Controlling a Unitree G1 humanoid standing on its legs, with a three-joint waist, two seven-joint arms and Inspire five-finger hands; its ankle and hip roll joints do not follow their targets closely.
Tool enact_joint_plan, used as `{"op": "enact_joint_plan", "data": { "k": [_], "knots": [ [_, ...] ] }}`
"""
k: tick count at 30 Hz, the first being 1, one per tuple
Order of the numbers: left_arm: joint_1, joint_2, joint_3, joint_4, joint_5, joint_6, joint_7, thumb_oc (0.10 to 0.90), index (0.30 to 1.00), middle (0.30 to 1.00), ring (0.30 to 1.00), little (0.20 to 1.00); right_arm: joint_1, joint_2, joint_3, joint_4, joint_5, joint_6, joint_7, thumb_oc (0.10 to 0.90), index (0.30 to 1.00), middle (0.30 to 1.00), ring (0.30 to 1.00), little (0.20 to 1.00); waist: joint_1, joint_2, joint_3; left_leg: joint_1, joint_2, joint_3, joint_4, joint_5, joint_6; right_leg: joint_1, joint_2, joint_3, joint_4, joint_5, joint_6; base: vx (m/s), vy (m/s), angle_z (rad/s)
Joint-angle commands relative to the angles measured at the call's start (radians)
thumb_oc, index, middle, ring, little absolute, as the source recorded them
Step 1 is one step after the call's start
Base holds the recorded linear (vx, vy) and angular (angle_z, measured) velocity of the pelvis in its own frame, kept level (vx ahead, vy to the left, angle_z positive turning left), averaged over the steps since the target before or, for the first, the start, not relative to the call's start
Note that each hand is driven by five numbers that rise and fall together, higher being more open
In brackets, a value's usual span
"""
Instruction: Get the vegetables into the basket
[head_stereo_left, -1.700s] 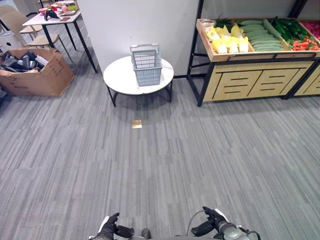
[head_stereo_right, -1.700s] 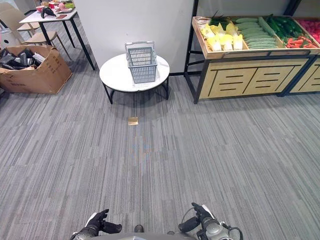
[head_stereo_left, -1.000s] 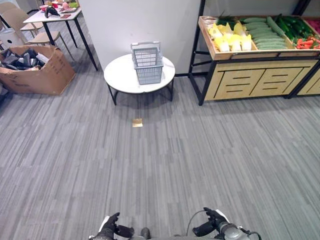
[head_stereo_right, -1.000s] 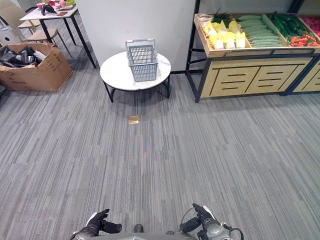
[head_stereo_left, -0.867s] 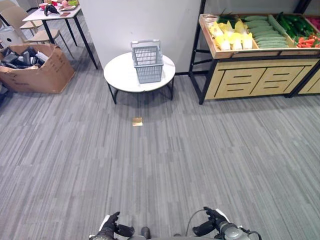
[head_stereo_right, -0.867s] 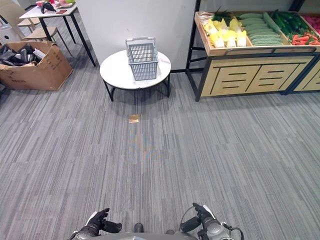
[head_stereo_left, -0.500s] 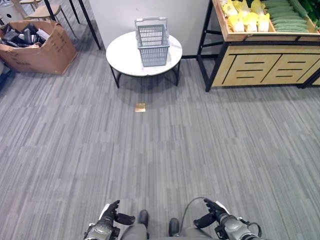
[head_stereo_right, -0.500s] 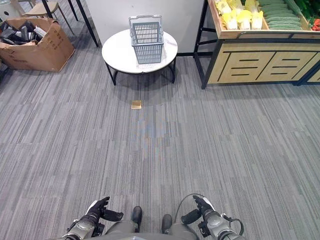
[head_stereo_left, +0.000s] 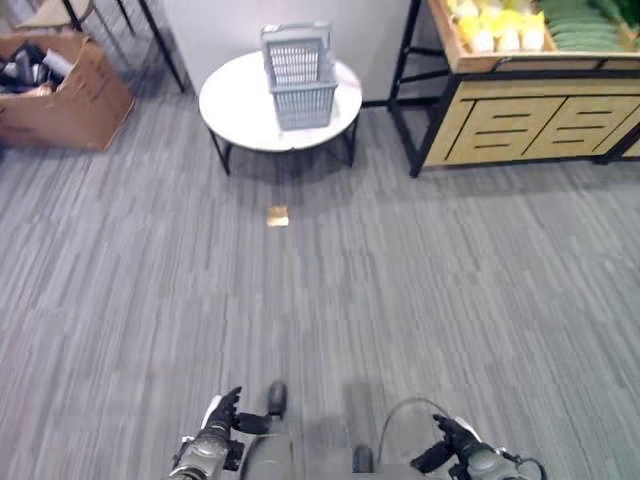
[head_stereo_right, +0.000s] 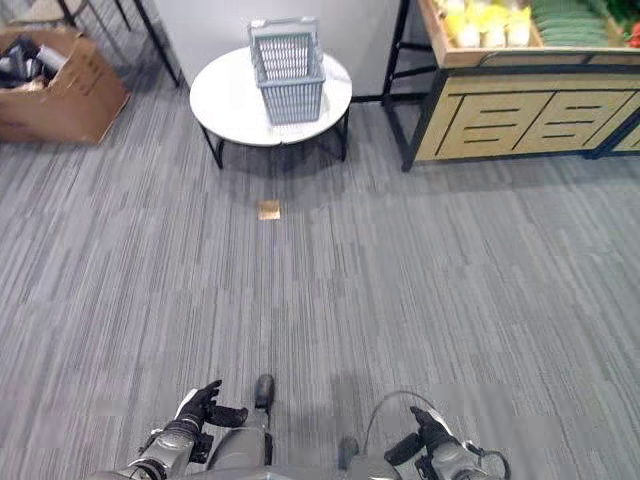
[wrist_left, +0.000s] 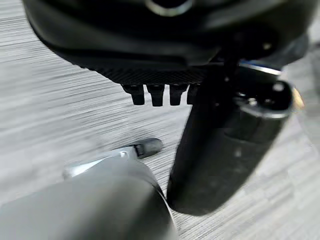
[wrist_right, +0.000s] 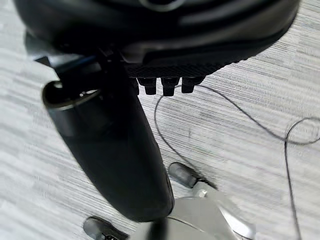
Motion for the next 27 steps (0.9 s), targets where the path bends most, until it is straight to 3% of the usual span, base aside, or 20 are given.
{"op": "enact_joint_plan", "data": {
  "k": [1,4,5,7,9,12,14,15,16,18,19,21,24,27],
  "knots": [
    [0.078,0.034,-0.037,0.037,0.054,0.010,0.002,0.900,1.000,1.000,1.000,1.000,0.011,0.006,-0.006,-0.030,0.002,-0.012,0.010,0.900,1.000,1.000,1.000,1.000,0.018,-0.032,-0.045,-0.011,-0.006,0.023,0.039,-0.081,0.000,-0.083,-0.094,0.094,0.112,0.104,0.116,0.19,0.370,-0.21],
    [0.069,0.045,-0.048,0.030,0.065,0.010,-0.002,0.900,1.000,1.000,1.000,1.000,0.000,0.020,0.018,-0.036,-0.023,-0.008,0.015,0.900,1.000,1.000,1.000,1.000,0.022,-0.055,-0.045,-0.012,-0.033,0.040,0.064,-0.119,0.026,-0.117,-0.127,0.116,0.142,0.189,0.134,0.07,0.206,-0.11],
    [0.069,0.045,-0.048,0.030,0.065,0.010,-0.002,0.900,1.000,1.000,1.000,1.000,0.000,0.021,0.018,-0.036,-0.023,-0.008,0.015,0.900,1.000,1.000,1.000,1.000,0.023,-0.056,-0.045,-0.012,-0.033,0.041,0.064,-0.119,0.026,-0.118,-0.127,0.117,0.142,0.189,0.134,0.06,0.171,0.09],
    [0.057,0.057,-0.057,0.024,0.076,0.010,0.001,0.900,1.000,1.000,1.000,1.000,-0.015,0.028,0.026,-0.048,-0.026,-0.007,0.015,0.900,1.000,1.000,1.000,1.000,0.023,-0.067,-0.036,0.001,-0.057,0.048,0.071,-0.144,0.048,-0.161,-0.141,0.125,0.209,0.275,0.140,0.06,0.220,0.02],
    [0.055,0.060,-0.058,0.025,0.079,0.011,0.001,0.900,1.000,1.000,1.000,1.000,-0.019,0.028,0.027,-0.052,-0.027,-0.006,0.017,0.900,1.000,1.000,1.000,1.000,0.024,-0.068,-0.031,0.010,-0.063,0.051,0.072,-0.151,0.056,-0.173,-0.145,0.124,0.239,0.299,0.140,0.06,0.183,-0.15],
    [0.050,0.067,-0.055,0.021,0.077,0.019,-0.004,0.900,1.000,1.000,1.000,1.000,-0.025,0.029,0.035,-0.063,-0.033,-0.007,0.014,0.900,1.000,1.000,1.000,1.000,0.026,-0.050,-0.011,0.057,-0.076,0.037,0.078,-0.186,0.087,-0.239,-0.140,0.077,0.400,0.321,0.118,0.12,0.269,-0.12],
    [0.049,0.069,-0.053,0.023,0.076,0.020,-0.007,0.900,1.000,1.000,1.000,1.000,-0.027,0.027,0.035,-0.064,-0.031,-0.007,0.015,0.900,1.000,1.000,1.000,1.000,0.021,-0.049,-0.007,0.073,-0.080,0.033,0.075,-0.192,0.092,-0.253,-0.137,0.065,0.410,0.318,0.113,0.13,0.139,-0.10],
    [0.048,0.070,-0.053,0.031,0.079,0.022,-0.011,0.900,1.000,1.000,1.000,1.000,-0.028,0.027,0.035,-0.066,-0.030,-0.008,0.013,0.900,1.000,1.000,1.000,1.000,0.013,-0.040,-0.002,0.103,-0.078,0.029,0.063,-0.197,0.093,-0.303,-0.106,0.044,0.389,0.273,0.099,0.11,0.065,-0.04],
    [0.048,0.070,-0.053,0.031,0.079,0.022,-0.011,0.900,1.000,1.000,1.000,1.000,-0.028,0.027,0.035,-0.066,-0.030,-0.008,0.013,0.900,1.000,1.000,1.000,1.000,0.012,-0.040,0.000,0.107,-0.078,0.028,0.062,-0.198,0.092,-0.300,-0.106,0.042,0.392,0.269,0.098,0.21,0.077,-0.08],
    [0.047,0.064,-0.057,0.045,0.084,0.022,-0.015,0.900,1.000,1.000,1.000,1.000,-0.029,0.028,0.040,-0.068,-0.025,-0.010,0.014,0.900,1.000,1.000,1.000,1.000,-0.005,-0.036,0.016,0.152,-0.080,0.013,0.048,-0.214,0.086,-0.335,-0.085,-0.004,0.271,0.218,0.094,0.26,-0.021,0.02],
    [0.046,0.059,-0.057,0.055,0.088,0.022,-0.019,0.900,1.000,1.000,1.000,1.000,-0.034,0.032,0.045,-0.076,-0.028,-0.010,0.013,0.900,1.000,1.000,1.000,1.000,-0.022,-0.039,0.020,0.189,-0.089,-0.004,0.032,-0.231,0.080,-0.383,-0.075,-0.014,0.160,0.238,0.108,0.39,-0.089,0.10],
    [0.051,0.048,-0.050,0.064,0.081,0.022,-0.026,0.900,1.000,1.000,1.000,1.000,-0.031,0.032,0.051,-0.095,-0.037,-0.012,0.013,0.900,1.000,1.000,1.000,1.000,-0.047,-0.036,0.027,0.241,-0.081,-0.028,0.028,-0.263,0.068,-0.404,-0.068,0.008,0.076,0.288,0.124,0.38,-0.118,0.30],
    [0.061,0.040,-0.040,0.079,0.083,0.029,-0.034,0.900,1.000,1.000,1.000,1.000,-0.023,0.027,0.054,-0.095,-0.041,-0.010,0.019,0.900,1.000,1.000,1.000,1.000,-0.054,-0.039,0.007,0.279,-0.073,-0.053,0.024,-0.292,0.051,-0.387,-0.053,0.028,0.048,0.296,0.117,0.34,-0.227,0.56],
    [0.074,0.029,-0.020,0.088,0.063,0.033,-0.039,0.900,1.000,1.000,1.000,1.000,-0.014,0.007,0.056,-0.085,-0.048,-0.010,0.025,0.900,1.000,1.000,1.000,1.000,-0.052,-0.018,-0.023,0.299,-0.022,-0.066,0.045,-0.292,0.018,-0.363,-0.022,0.002,0.059,0.260,0.087,0.26,-0.239,0.69]
  ]
}}
